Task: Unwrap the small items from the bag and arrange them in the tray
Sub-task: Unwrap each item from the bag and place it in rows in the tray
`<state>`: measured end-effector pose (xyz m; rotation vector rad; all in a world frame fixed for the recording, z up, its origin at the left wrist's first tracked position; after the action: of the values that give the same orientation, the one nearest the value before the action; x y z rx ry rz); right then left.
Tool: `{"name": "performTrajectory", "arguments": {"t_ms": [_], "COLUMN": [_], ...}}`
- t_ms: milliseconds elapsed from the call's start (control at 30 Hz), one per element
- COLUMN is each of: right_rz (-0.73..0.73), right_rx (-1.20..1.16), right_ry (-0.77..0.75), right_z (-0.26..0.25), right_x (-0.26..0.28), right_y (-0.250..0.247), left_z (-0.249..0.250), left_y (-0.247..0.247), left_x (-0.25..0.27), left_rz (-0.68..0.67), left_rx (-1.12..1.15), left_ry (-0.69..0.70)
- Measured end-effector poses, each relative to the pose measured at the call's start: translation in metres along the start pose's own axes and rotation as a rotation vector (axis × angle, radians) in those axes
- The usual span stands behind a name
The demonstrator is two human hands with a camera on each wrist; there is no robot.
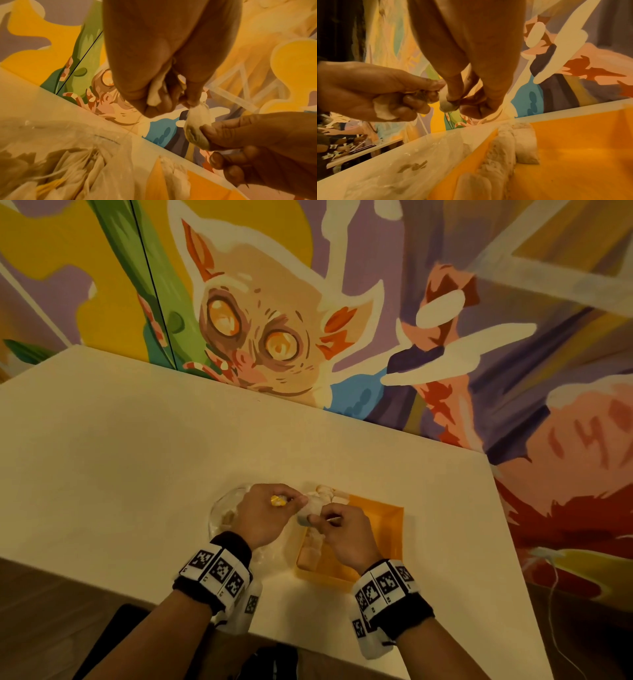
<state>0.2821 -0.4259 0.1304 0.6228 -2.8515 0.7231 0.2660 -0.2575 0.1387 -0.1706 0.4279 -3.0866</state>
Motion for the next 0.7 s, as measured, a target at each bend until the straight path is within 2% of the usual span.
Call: {"name": "performTrajectory", "arguments": {"t_ms": [200,433,700], "right_rz": [0.094,-0.001,-0.057], "right_rx": [0.083,0.319,0.377], "right_ry": [0.229,0.516,0.661], "right_z": [0.041,0.083,0.095], "right_x": [-0.023,-0.051,-0.070], "right_y": [-0.029,-0.039,-0.031], "left_z": [-0.029,-0.076,-0.100], "left_y": [0.016,0.044,0.056], "left_x": [-0.003,-0.001,-0.006], "left_rz": [-0.050,-0.173,-0.216], "left_rx": [-0.151,-0.412,-0.522], "left_ry": [-0.135,-0.305,-0.338]}}
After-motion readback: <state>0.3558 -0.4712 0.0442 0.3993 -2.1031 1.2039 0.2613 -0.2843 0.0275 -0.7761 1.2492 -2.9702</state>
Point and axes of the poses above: each hand's wrist, its own x-axis away from the middle knuckle, its own y-axis out of the palm, z = x × y, the point moved 5 cm from there along -x, towards the middle knuckle, and after that the axes turned 10 degrees about -z, right-handed, at the moved point
